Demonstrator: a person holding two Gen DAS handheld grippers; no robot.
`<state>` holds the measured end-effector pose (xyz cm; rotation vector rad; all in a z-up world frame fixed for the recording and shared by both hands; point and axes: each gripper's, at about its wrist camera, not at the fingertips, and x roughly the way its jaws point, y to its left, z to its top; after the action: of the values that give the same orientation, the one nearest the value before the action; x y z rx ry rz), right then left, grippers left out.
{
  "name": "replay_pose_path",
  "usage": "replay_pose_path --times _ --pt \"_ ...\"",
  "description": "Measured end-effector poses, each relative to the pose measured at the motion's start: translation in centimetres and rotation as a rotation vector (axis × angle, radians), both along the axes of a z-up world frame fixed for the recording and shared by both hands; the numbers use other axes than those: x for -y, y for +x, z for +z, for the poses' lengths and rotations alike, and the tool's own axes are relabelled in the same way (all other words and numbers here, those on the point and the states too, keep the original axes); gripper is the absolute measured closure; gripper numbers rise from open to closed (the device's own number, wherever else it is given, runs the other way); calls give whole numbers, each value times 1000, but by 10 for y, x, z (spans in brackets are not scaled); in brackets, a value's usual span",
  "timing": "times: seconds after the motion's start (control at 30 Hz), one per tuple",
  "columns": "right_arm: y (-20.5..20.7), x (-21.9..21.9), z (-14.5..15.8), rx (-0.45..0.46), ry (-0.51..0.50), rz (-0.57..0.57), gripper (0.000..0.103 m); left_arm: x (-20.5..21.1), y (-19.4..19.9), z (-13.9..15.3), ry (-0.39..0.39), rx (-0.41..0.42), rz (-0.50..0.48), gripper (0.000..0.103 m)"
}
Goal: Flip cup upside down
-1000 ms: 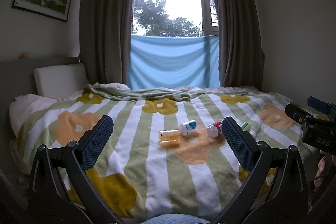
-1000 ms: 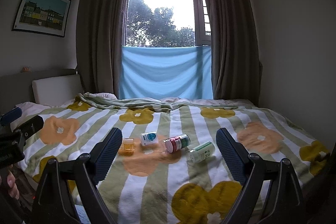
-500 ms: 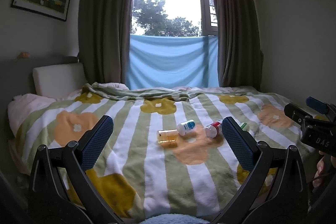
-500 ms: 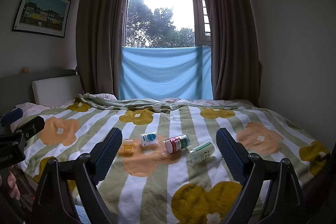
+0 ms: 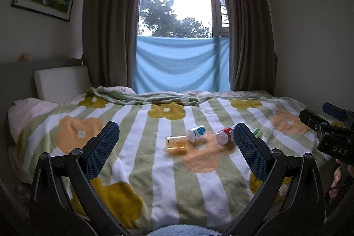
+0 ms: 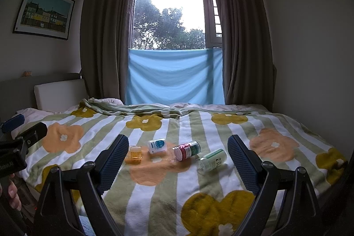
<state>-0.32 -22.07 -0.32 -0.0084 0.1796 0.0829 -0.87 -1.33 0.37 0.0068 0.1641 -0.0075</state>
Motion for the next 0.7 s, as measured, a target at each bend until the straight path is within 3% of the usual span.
replay_pose_path --times 0.7 --pt "2 -2 -6 -17 5 -8 14 -2 8 -9 -10 -33 -11 0"
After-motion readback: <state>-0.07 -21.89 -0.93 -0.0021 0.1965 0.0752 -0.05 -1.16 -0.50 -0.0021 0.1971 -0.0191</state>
